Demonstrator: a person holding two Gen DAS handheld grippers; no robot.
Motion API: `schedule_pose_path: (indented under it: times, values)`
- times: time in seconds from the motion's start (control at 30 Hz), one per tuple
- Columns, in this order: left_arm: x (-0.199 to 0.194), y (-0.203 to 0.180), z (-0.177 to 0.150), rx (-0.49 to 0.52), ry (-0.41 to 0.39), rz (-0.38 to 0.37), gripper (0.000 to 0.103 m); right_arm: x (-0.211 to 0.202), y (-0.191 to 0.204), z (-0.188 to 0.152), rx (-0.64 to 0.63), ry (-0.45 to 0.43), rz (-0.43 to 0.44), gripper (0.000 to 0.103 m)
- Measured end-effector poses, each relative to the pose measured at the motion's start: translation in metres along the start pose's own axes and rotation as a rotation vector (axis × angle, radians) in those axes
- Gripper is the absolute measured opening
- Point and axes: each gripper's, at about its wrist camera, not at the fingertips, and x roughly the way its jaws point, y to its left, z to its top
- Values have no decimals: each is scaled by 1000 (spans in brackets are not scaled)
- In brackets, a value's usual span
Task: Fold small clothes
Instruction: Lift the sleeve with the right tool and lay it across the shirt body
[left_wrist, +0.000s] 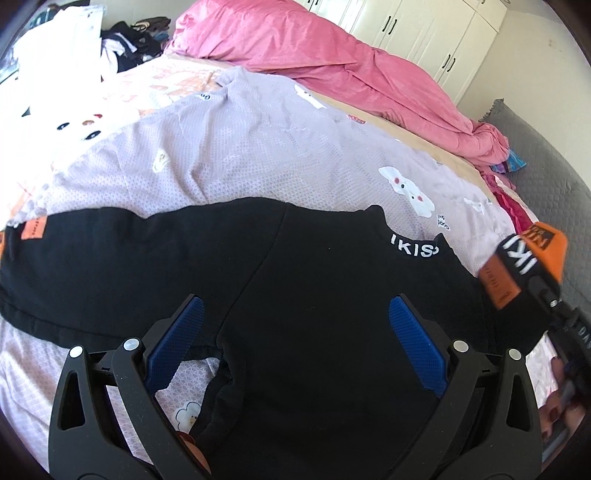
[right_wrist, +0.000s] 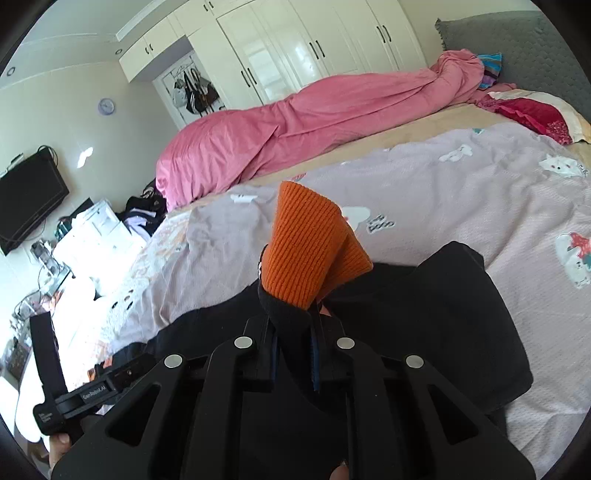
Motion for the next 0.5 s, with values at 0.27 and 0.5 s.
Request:
schedule_pose_path:
  times: [0.27, 0.5]
  values:
    - [0, 12, 1, -41, 6, -20, 94, 35, 24, -28, -30, 64, 0, 15]
    - [0, 10, -1, -33, 6, -32, 94, 22, 20, -37, -9, 61, 94, 47]
